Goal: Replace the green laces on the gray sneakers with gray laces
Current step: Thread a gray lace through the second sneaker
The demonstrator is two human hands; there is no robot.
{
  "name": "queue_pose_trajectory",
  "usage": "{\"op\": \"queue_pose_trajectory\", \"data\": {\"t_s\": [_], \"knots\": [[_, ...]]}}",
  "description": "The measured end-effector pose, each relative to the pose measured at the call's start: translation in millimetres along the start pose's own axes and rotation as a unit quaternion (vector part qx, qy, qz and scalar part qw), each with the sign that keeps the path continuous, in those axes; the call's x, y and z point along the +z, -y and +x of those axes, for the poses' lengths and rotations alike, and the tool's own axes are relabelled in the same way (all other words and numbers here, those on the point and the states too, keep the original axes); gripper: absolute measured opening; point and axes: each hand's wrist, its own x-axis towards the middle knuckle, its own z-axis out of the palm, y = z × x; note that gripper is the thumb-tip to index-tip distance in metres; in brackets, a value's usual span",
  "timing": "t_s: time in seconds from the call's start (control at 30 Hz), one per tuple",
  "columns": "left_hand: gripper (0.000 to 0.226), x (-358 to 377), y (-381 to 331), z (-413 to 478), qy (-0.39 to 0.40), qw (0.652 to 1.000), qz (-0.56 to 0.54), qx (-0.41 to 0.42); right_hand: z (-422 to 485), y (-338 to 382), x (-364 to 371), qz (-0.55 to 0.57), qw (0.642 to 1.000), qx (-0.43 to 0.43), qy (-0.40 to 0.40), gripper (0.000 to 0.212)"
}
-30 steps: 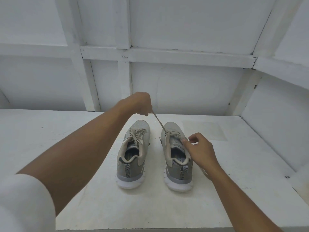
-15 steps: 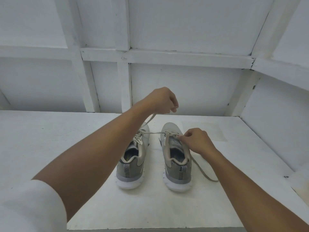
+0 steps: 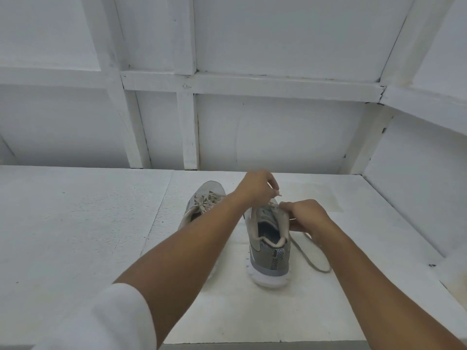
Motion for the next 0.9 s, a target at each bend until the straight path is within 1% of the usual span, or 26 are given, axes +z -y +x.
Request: {"op": "queue_pose_trajectory", "data": {"t_s": [0.07,0.2,0.3,0.37,0.57,0.9], "knots": [[0.007,9,4,0,-0.012,1.000,0.012,0.004,0,-3,-3,0.028,1.000,0.013,0.007,0.022],[0.003,19,10,-1,-0.008,0.999,0.038,0.003,2,-7,-6,0.086,0.995,0.038,0.024,0.019],[0.010,22,16,0,-0.027,0.999,0.043,-0.001,4,-10,-4,0.110,0.992,0.055,0.027,0.017],[0.012,23,19,0,-0.032,0.999,0.045,0.000,3,-11,-4,0.117,0.991,0.063,0.025,0.014],[0.015,32,25,3,-0.036,0.998,0.056,-0.002,2,-13,-2,0.131,0.988,0.082,0.017,0.013],[0.015,37,27,7,-0.039,0.997,0.059,-0.001,-2,-14,0,0.146,0.985,0.089,0.014,0.013]]}}
